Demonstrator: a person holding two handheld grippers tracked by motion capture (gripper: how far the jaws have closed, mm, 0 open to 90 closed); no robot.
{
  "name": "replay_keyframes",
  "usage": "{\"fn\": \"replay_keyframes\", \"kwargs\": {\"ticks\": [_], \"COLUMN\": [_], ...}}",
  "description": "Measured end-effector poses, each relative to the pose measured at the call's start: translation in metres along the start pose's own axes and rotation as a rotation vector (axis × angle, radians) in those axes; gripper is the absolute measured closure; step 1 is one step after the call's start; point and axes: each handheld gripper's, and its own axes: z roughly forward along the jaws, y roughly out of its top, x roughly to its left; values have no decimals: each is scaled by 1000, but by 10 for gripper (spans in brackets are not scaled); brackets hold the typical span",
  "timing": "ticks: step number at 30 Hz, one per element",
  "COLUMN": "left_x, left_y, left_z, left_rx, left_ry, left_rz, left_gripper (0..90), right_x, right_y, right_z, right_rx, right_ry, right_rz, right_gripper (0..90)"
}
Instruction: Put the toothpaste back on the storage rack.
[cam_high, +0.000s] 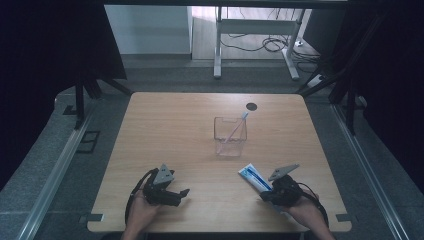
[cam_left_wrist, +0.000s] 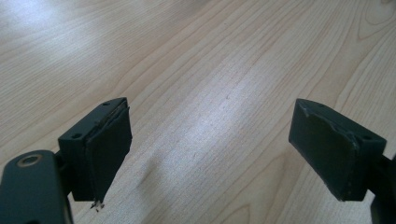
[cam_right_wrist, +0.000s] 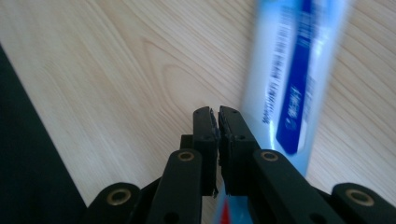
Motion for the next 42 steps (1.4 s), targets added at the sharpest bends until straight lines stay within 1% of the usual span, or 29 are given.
{"fn": "replay_keyframes", "kwargs": {"ticks": [2,4,5,6,7,8,9,10,11,14,15,18,22,26,28,29,31,34,36,38,42], "left_x": [0,0,0,0,1,1,1,1,1,1,1,1,1,1,0,0,1,1,1,1,1], "left_y": [0,0,0,0,0,0,0,0,0,0,0,0,0,0,0,0,0,0,0,0,0], "left_z": [0,0,0,0,0,0,0,0,0,0,0,0,1,2,2,1,1,0,0,0,-1], "left_rx": [-1,-2,-3,-3,-3,-2,-1,-1,-1,2,5,6,7,9,10,9,9,9,7,6,4], "left_ry": [1,0,0,0,-1,0,-1,-1,-2,-2,-2,-4,-5,-6,-6,-6,-4,-2,-2,-1,0], "left_rz": [4,1,1,0,1,0,0,0,0,0,1,3,2,2,4,5,4,5,4,3,2], "left_gripper": [134,134,134,134,134,134,134,134,134,134,134,134,134,134,134,134,134,134,134,134,135], "right_x": [-2,-5,-7,-9,-12,-13,-15,-16,-18,-20,-20,-20,-18,-17,-17,-17,-16,-15,-14,-14,-15], "right_y": [-1,0,1,3,5,7,8,10,11,14,15,20,28,34,37,38,40,43,44,45,46], "right_z": [-6,-12,-15,-18,-20,-20,-19,-17,-15,-6,-3,6,15,17,19,18,16,14,13,12,8], "right_rx": [-4,-18,-31,-40,-19,5,15,20,38,92,107,145,196,243,264,268,279,290,292,296,261], "right_ry": [-17,-23,-29,-48,-82,-97,-105,-105,-99,-101,-103,-102,-117,-123,-123,-123,-131,-136,-140,-134,-127], "right_rz": [-10,-10,-6,-2,-21,-36,-44,-42,-48,-72,-69,-80,-97,-94,-80,-82,-68,-61,-62,-55,-44], "right_gripper": [804,763,717,652,610,585,567,548,532,499,493,491,481,495,529,568,637,688,711,723,731]}}
